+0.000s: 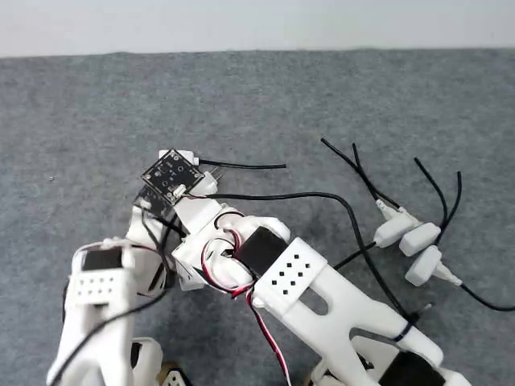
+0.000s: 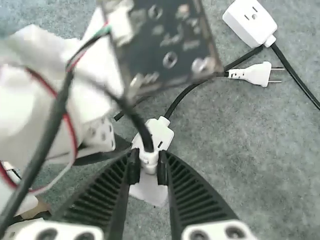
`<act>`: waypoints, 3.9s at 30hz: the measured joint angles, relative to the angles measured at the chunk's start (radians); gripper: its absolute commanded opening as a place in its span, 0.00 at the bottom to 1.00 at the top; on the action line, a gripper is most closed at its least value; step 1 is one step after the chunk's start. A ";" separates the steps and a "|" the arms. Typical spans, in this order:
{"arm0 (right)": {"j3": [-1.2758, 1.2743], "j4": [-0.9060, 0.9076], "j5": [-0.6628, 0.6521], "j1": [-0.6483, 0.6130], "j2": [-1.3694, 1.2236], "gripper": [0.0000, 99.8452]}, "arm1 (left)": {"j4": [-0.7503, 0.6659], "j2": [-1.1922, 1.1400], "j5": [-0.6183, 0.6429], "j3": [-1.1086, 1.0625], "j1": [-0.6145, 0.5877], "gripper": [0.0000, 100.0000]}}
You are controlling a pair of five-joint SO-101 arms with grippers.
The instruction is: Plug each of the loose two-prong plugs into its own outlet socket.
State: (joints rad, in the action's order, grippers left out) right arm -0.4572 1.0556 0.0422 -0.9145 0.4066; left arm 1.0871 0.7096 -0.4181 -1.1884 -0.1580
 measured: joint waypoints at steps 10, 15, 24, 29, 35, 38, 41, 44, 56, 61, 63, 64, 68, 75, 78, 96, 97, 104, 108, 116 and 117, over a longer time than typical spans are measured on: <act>0.000 0.000 0.000 0.000 0.006 0.01 | 0.052 0.258 -0.075 -0.107 0.040 0.25; -0.040 -0.026 0.000 0.002 0.008 0.01 | 0.058 0.316 -0.032 -0.121 -0.002 0.25; -0.256 -0.307 -0.046 0.002 0.009 0.01 | 0.058 0.370 0.011 -0.121 -0.230 0.25; -0.262 -0.368 -0.051 0.002 0.009 0.01 | 0.049 0.370 0.066 -0.121 -0.269 0.25; -0.262 -0.422 -0.087 -0.012 -0.011 0.01 | 0.049 0.370 0.087 -0.121 -0.284 0.25; -0.262 -0.456 -0.100 -0.026 -0.063 0.01 | 0.049 0.370 0.110 -0.118 -0.288 0.25; -0.262 -0.485 -0.117 -0.026 -0.098 0.01 | 0.049 0.370 0.118 -0.117 -0.301 0.25; -0.262 -0.491 -0.140 -0.028 -0.124 0.01 | 0.049 0.370 0.118 -0.117 -0.299 0.25; -0.256 -0.509 -0.144 -0.046 -0.207 0.01 | 0.049 0.370 0.118 -0.117 -0.305 0.25; -0.256 -0.509 -0.144 -0.051 -0.207 0.01 | 0.049 0.370 0.118 -0.117 -0.305 0.25; -0.252 -0.496 -0.144 -0.051 -0.207 0.01 | 0.049 0.370 0.118 -0.117 -0.305 0.25; -0.245 -0.483 -0.146 -0.051 -0.207 0.01 | 0.049 0.370 0.118 -0.117 -0.305 0.25; -0.238 -0.431 -0.147 -0.051 -0.206 0.01 | 0.049 0.370 0.118 -0.117 -0.305 0.25; -0.236 -0.400 -0.150 -0.060 -0.203 0.01 | 0.049 0.370 0.118 -0.117 -0.305 0.25; -0.238 -0.396 -0.153 -0.074 -0.203 0.01 | 0.049 0.370 0.118 -0.117 -0.305 0.25; -0.347 -0.327 -0.232 -0.094 -0.023 0.01 | 0.049 0.370 0.118 -0.117 -0.304 0.25; -0.347 -0.327 -0.232 -0.094 -0.023 0.01 | 0.049 0.370 0.118 -0.117 -0.304 0.25; -0.339 -0.365 -0.235 -0.094 -0.087 0.01 | 0.049 0.370 0.118 -0.117 -0.304 0.25; -0.267 -0.370 -0.235 -0.094 -0.166 0.01 | 0.049 0.370 0.118 -0.117 -0.304 0.25; -0.239 -0.341 -0.233 -0.094 -0.178 0.01 | 0.049 0.370 0.118 -0.117 -0.304 0.25; -0.245 -0.331 -0.233 -0.094 -0.163 0.01 | 0.049 0.370 0.118 -0.117 -0.304 0.25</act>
State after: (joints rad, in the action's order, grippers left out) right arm -0.7027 0.7242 -0.1910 -1.0081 0.2440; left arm 1.1362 1.0794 -0.3000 -1.3050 -0.4618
